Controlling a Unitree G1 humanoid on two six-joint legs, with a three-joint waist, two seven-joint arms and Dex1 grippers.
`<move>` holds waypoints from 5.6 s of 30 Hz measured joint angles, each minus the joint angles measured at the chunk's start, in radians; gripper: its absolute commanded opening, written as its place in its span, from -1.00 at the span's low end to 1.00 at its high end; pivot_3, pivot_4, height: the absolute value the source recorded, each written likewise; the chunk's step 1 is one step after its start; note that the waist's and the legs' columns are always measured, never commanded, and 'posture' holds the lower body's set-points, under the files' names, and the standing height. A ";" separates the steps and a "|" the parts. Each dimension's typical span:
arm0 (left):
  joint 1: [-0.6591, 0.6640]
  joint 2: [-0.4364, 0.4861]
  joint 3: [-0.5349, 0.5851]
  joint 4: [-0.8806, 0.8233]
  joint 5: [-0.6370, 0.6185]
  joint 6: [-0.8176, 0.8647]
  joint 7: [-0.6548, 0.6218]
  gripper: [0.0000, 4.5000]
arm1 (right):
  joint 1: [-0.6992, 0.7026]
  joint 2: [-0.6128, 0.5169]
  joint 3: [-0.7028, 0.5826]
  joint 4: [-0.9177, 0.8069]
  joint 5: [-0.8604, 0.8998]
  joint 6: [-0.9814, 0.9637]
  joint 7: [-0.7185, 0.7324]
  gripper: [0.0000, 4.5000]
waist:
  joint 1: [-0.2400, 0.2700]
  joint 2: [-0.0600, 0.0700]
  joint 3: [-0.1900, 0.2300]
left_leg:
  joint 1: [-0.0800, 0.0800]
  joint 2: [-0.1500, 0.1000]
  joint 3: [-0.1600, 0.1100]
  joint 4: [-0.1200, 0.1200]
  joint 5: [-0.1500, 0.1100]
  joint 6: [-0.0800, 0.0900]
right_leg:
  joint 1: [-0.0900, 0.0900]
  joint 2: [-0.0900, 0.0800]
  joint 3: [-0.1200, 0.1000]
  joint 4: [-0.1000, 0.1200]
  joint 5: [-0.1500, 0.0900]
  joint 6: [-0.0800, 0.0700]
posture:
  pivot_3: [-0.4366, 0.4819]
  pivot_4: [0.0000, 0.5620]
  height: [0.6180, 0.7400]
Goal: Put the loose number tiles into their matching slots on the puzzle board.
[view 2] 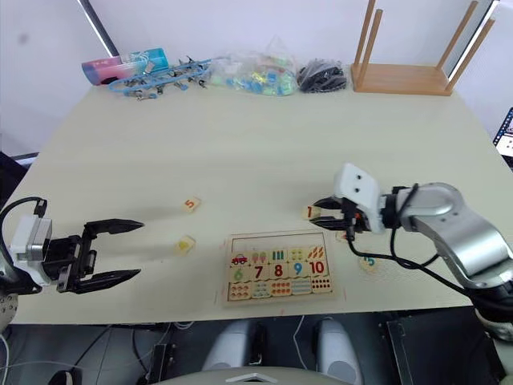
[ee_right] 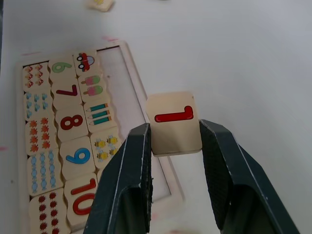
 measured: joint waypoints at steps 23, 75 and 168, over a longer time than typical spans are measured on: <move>0.034 -0.026 0.092 0.045 0.040 0.008 0.000 1.00 | -0.228 0.298 0.364 0.068 -0.191 0.156 -0.077 -0.61 | -0.005 -0.001 -0.001 | 0.000 0.000 0.001 0.000 0.000 0.000 | -0.002 0.000 -0.003 0.002 0.000 -0.001 | -0.05 -0.47 0.95; 0.091 0.018 0.084 0.053 0.019 -0.001 0.000 1.00 | -0.318 0.480 0.518 0.261 -0.359 0.195 -0.082 -0.61 | -0.008 0.000 0.000 | 0.000 0.000 0.003 -0.001 0.000 -0.001 | -0.004 -0.001 -0.008 0.002 0.002 -0.003 | -0.05 -0.47 0.95; 0.076 0.055 -0.022 0.179 -0.037 -0.111 0.000 1.00 | -0.331 0.503 0.412 0.309 -0.321 0.116 -0.015 0.56 | -0.011 0.000 0.002 | -0.001 0.001 0.004 -0.003 0.000 -0.001 | -0.006 -0.002 -0.010 0.001 0.002 -0.003 | -0.05 -0.47 0.95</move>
